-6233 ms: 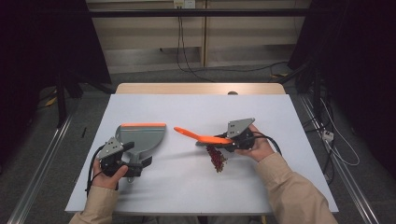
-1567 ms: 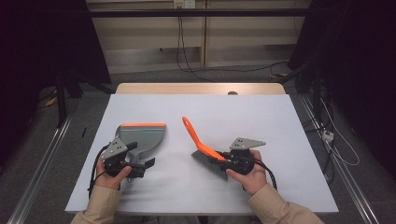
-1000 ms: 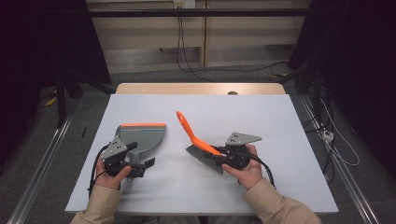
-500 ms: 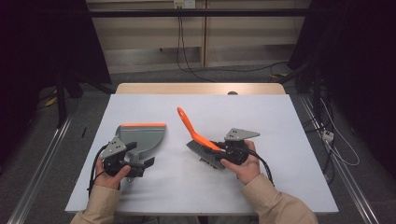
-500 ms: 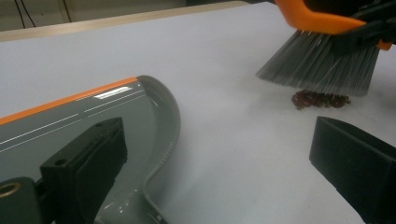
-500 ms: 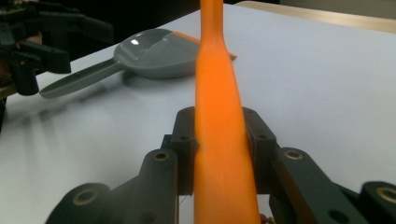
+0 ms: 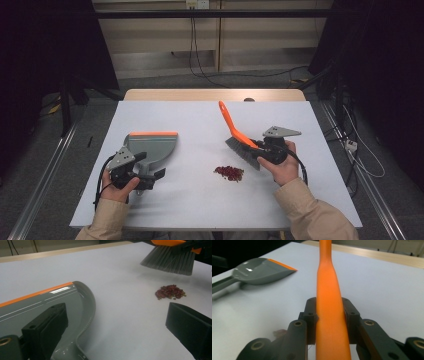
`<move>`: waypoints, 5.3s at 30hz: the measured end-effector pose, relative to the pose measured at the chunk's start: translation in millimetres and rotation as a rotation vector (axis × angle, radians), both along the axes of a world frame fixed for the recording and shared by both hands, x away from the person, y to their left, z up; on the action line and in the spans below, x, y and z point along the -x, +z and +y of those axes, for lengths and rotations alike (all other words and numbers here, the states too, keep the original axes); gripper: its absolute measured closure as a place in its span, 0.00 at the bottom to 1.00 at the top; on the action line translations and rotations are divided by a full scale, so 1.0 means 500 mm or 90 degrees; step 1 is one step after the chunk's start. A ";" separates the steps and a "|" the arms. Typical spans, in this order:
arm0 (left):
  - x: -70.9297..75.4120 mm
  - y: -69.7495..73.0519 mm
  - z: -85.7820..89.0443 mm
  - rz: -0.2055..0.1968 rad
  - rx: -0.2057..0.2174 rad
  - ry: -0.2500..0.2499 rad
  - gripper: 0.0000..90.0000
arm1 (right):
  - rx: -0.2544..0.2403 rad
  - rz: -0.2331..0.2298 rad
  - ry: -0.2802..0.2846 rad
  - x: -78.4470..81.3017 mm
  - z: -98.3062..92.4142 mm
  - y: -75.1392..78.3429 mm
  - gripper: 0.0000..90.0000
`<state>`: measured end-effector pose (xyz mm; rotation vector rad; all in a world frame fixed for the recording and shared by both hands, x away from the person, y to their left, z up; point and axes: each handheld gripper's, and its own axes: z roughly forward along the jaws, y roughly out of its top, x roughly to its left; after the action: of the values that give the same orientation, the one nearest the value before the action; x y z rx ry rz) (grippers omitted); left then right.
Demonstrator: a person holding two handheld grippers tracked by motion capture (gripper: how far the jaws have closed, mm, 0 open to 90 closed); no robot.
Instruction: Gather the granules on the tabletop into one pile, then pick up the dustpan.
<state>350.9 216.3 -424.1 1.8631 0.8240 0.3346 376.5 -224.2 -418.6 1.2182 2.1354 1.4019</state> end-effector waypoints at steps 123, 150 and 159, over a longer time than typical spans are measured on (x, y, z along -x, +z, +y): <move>0.028 0.021 -0.027 0.206 -0.204 -0.156 0.70 | 0.106 0.086 -0.093 -0.020 -0.020 0.031 0.80; 0.056 0.006 -0.076 0.196 -0.244 -0.254 0.70 | 0.167 0.071 -0.061 -0.002 0.018 0.005 0.77; 0.057 0.006 -0.085 0.190 -0.257 -0.266 0.70 | 0.172 0.063 -0.069 0.010 0.025 0.002 0.79</move>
<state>322.5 173.6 -421.4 2.4454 0.5628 -0.0518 371.5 -211.6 -417.5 1.2956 2.2002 0.9891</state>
